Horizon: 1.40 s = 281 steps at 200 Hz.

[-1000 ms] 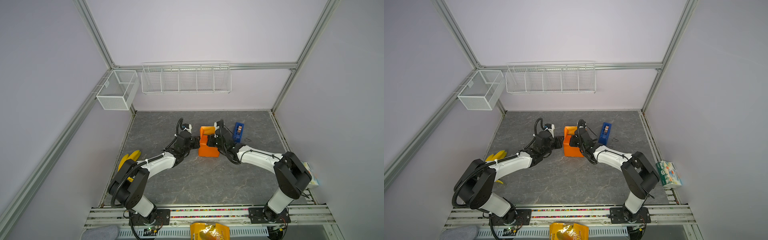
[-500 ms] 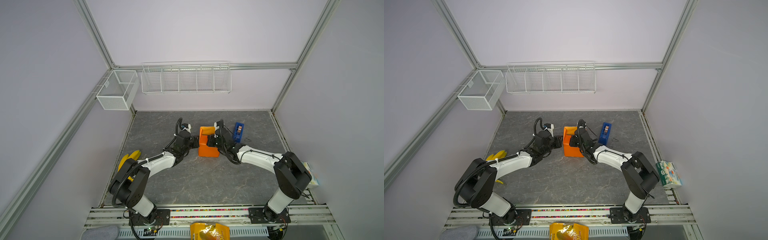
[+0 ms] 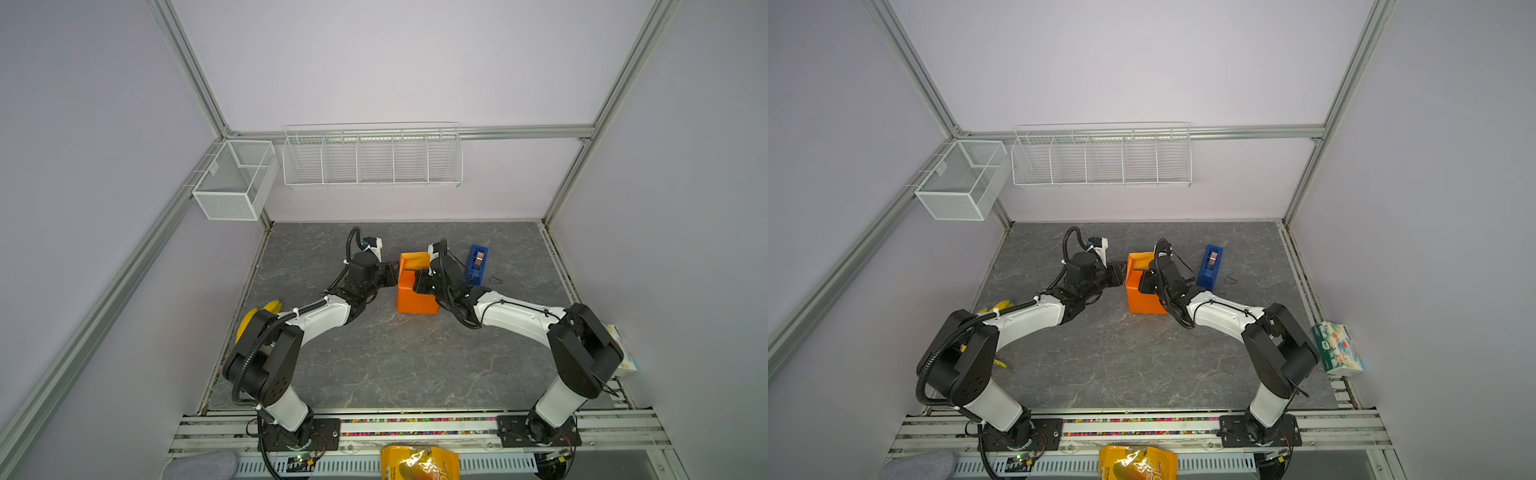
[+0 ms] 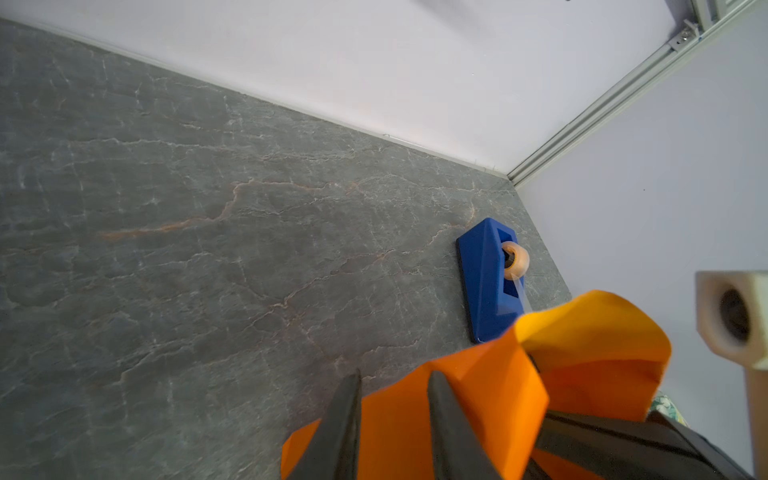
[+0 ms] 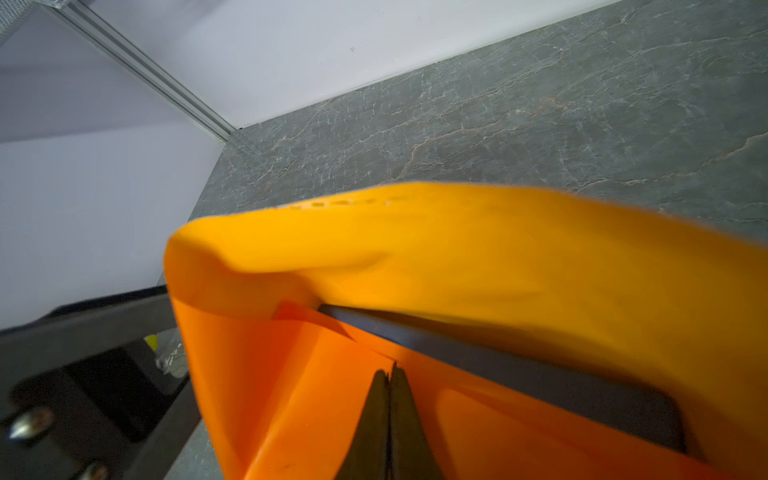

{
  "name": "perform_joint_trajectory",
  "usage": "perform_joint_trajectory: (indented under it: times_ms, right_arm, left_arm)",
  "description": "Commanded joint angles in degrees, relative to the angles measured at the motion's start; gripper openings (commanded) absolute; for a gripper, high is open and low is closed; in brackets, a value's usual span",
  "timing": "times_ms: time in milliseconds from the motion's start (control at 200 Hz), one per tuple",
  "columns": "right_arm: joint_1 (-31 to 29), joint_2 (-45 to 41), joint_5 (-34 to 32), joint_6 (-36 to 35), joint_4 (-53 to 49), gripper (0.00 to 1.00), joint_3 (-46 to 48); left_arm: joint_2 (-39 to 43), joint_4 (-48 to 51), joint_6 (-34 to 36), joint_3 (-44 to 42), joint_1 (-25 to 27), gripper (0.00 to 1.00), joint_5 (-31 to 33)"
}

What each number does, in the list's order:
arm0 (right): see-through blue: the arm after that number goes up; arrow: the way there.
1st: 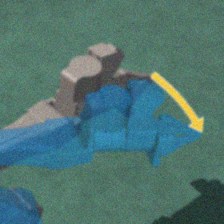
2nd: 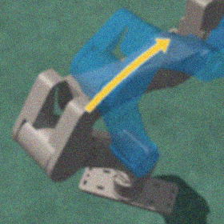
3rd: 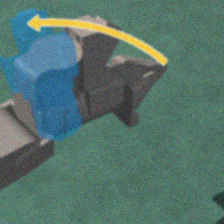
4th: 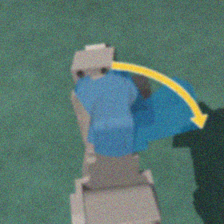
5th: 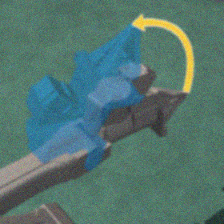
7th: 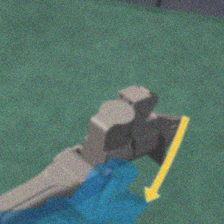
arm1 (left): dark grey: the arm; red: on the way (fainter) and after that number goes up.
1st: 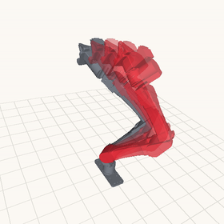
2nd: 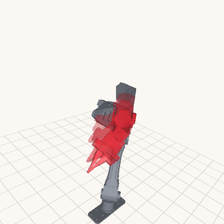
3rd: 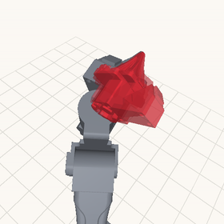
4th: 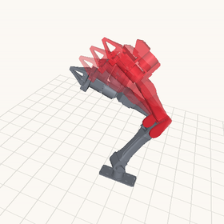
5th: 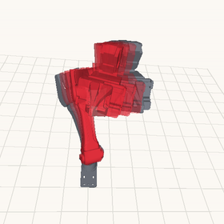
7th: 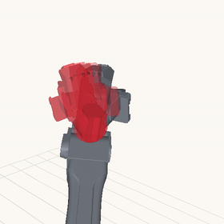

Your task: Wrap the gift box in paper

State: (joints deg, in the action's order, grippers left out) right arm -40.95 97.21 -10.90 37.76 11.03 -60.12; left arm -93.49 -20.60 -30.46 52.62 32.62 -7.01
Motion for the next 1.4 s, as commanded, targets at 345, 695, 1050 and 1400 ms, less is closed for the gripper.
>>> perform_joint_trajectory:
  times_ms: [345,695,1050,1400]
  right_arm:
    - [0.8,1.1,-0.2,0.6,-7.1,0.07,1.3]
    - [0.9,0.6,-0.5,0.4,-7.4,0.07,1.3]
    - [0.8,0.0,-1.1,0.1,-7.8,0.07,1.8]
    - [1.0,-0.4,-1.5,0.0,-8.2,0.07,1.9]
  left_arm:
    - [9.7,9.5,11.0,2.0,-0.1,0.45,-1.9]
    - [5.7,16.1,12.0,5.6,-0.1,0.46,-3.8]
    - [1.6,15.3,10.6,8.3,-0.3,0.37,-3.0]
    - [-0.5,17.2,10.9,12.1,-0.3,0.16,-2.8]
